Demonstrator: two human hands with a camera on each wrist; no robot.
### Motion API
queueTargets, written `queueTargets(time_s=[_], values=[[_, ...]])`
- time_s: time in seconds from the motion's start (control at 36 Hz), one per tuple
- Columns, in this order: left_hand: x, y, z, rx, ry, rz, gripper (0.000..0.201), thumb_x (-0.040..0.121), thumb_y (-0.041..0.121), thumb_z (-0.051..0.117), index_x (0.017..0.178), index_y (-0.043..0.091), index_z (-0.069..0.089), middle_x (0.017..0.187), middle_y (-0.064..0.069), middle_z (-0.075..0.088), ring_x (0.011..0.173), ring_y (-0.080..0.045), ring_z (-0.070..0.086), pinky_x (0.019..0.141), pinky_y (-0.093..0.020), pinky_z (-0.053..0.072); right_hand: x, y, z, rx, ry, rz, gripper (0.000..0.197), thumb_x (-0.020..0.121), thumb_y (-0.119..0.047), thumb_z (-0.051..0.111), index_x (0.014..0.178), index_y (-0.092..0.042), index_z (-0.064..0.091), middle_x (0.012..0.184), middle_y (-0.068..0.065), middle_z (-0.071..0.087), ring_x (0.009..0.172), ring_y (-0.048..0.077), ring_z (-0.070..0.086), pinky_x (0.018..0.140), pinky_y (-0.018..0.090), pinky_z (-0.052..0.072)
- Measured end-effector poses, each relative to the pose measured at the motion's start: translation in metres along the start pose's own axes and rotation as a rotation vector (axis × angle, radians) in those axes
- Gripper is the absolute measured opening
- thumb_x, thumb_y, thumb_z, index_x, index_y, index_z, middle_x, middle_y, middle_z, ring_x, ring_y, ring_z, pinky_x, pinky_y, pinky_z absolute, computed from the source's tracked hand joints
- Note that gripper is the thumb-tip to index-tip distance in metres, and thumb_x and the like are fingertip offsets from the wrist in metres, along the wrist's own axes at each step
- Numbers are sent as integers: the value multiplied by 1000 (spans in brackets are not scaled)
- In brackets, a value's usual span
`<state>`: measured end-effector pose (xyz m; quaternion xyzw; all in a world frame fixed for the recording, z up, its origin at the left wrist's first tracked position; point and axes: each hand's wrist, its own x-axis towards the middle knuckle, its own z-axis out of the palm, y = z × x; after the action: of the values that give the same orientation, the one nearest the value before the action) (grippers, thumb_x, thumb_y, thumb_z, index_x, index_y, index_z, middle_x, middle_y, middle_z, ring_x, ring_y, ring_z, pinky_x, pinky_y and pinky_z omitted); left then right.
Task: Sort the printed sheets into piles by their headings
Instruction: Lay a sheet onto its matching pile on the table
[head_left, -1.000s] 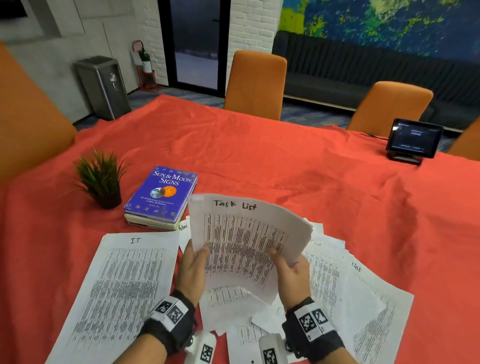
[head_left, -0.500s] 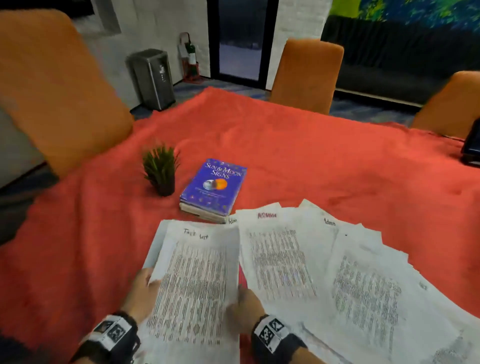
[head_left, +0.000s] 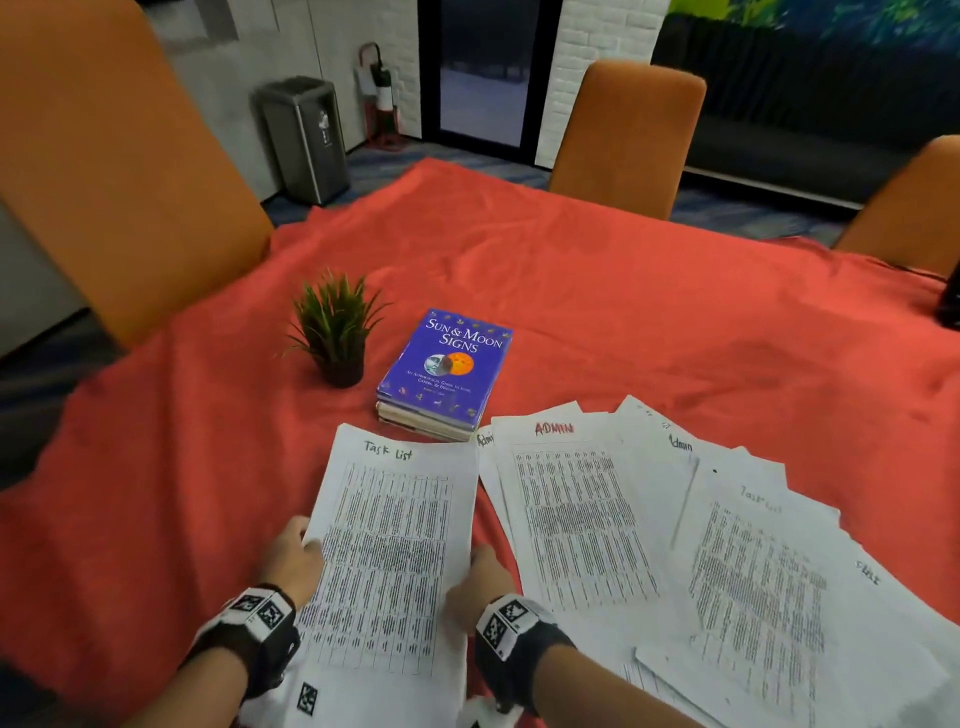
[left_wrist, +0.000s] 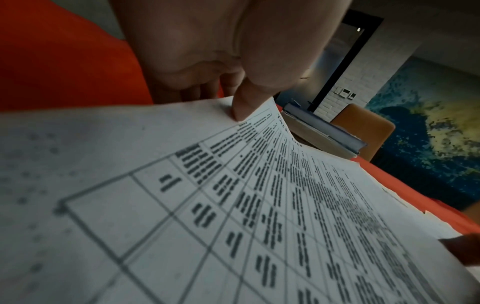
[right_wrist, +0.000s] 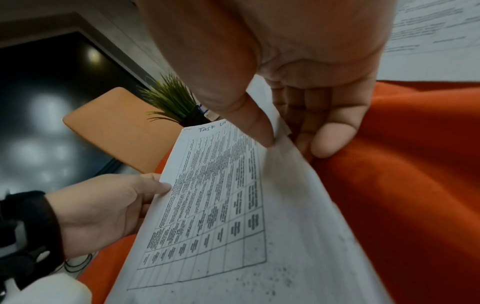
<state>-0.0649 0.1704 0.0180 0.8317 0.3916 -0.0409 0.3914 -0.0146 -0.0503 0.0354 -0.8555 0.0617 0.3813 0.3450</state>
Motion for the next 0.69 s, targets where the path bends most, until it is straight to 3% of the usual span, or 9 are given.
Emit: queueTargets(time_s=[0.08,0.19,0.25,0.33,0.42,0.5,0.56,0.61,0.69], values=[[2,-2,0,83,30,-3,19,89,20,55,107,15,59,104,-15,64,86,-31,60,79,-35,50,-1,1,1,-57,29,7,51,85,-19,60,131,-13,38,118,3,57,110,26,61,98,40,51],[-1,-7,-3,182,-19,-87,57,88,35,57,140,19,42,132,-21,48,120,-38,49,104,-42,40,-8,4,7,-123,21,10,67,85,-19,59,143,-14,26,138,10,42,121,28,53,105,41,45],[-4,-10,-4,147,-109,-103,63,87,32,56,145,16,35,137,-18,48,120,-35,51,99,-40,44,-11,5,12,-117,-3,-1,69,84,-19,60,144,-13,24,139,10,43,121,28,54,104,40,46],[-7,-19,-4,68,-184,-58,53,83,19,54,135,16,45,123,-8,63,100,-27,63,84,-34,51,-17,6,18,-91,-31,-11,66,86,-21,59,141,-11,26,133,10,49,116,27,56,102,35,47],[-9,-20,-4,50,-180,-54,62,84,8,50,144,18,37,135,-8,55,106,-27,61,90,-38,52,-20,6,20,-36,-85,-23,68,86,-18,57,143,-8,21,124,6,57,105,23,60,91,28,51],[-14,-12,-7,26,-188,-77,64,87,2,46,147,19,31,139,-10,47,77,-22,63,58,-29,51,-21,2,19,-28,-112,-34,78,87,-17,54,149,-7,9,126,5,57,108,22,60,91,27,51],[-10,-14,-6,15,-201,-62,64,87,1,45,147,19,31,138,-11,48,67,-18,59,51,-25,46,-21,1,18,-39,-108,-34,77,87,-17,54,150,-8,10,127,5,57,110,22,60,91,27,51],[-13,-12,-9,2,-189,-68,65,85,4,47,146,19,32,136,-12,50,73,-20,62,56,-28,50,-22,2,17,-46,-105,-35,72,86,-19,55,146,-9,18,124,5,59,108,22,62,91,29,52],[-21,-5,-10,132,-79,-47,60,80,16,54,139,22,44,129,-14,52,106,-33,58,95,-41,48,-24,6,11,-49,-92,-72,57,84,-23,57,136,-13,34,122,4,61,108,23,62,95,34,53]])
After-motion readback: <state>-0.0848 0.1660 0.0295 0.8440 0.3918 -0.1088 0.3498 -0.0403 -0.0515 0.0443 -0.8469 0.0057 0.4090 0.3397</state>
